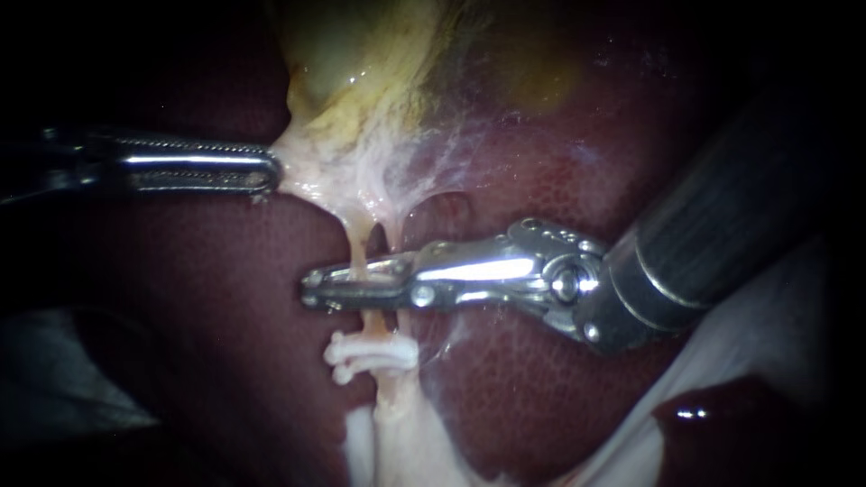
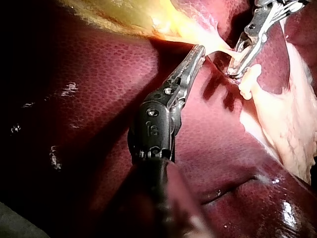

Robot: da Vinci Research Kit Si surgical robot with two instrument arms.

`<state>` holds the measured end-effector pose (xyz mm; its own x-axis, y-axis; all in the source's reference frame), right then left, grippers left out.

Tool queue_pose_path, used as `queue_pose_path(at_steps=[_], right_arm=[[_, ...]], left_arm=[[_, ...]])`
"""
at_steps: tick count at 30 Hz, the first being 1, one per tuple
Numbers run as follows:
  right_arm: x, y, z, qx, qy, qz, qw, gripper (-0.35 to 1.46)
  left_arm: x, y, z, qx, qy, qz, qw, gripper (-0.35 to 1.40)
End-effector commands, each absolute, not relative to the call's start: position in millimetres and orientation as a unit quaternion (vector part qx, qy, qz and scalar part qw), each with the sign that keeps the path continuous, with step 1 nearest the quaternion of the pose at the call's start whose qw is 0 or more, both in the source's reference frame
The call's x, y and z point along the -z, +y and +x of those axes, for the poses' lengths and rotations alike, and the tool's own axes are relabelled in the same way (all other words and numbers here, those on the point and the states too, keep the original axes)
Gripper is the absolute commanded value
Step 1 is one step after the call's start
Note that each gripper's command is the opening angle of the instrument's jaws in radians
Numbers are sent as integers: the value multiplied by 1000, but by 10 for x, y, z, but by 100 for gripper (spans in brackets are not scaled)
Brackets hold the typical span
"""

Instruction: Going back third clip left tube

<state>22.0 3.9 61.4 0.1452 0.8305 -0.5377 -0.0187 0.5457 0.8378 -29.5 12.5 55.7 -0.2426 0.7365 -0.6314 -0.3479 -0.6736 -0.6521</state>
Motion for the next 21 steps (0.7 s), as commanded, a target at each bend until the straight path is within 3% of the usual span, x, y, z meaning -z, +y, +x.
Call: queue_pose_path(at_steps=[1, 3, 6, 15, 21], right_arm=[[-615, 39, 220, -314, 572, 360, 667, -22], [-618, 39, 222, -306, 576, 352, 671, 18], [-627, 42, 228, -305, 577, 349, 673, 42], [-678, 43, 231, -285, 574, 312, 702, 49], [-674, 37, 228, -241, 585, 289, 718, 50]], left_arm=[[-557, 125, -295, -764, -193, -503, 355, -35], [-557, 125, -295, -764, -193, -503, 355, -35], [-557, 125, -296, -764, -193, -503, 355, -35], [-558, 124, -296, -764, -193, -503, 355, -35], [-557, 124, -295, -764, -193, -503, 355, -35]])
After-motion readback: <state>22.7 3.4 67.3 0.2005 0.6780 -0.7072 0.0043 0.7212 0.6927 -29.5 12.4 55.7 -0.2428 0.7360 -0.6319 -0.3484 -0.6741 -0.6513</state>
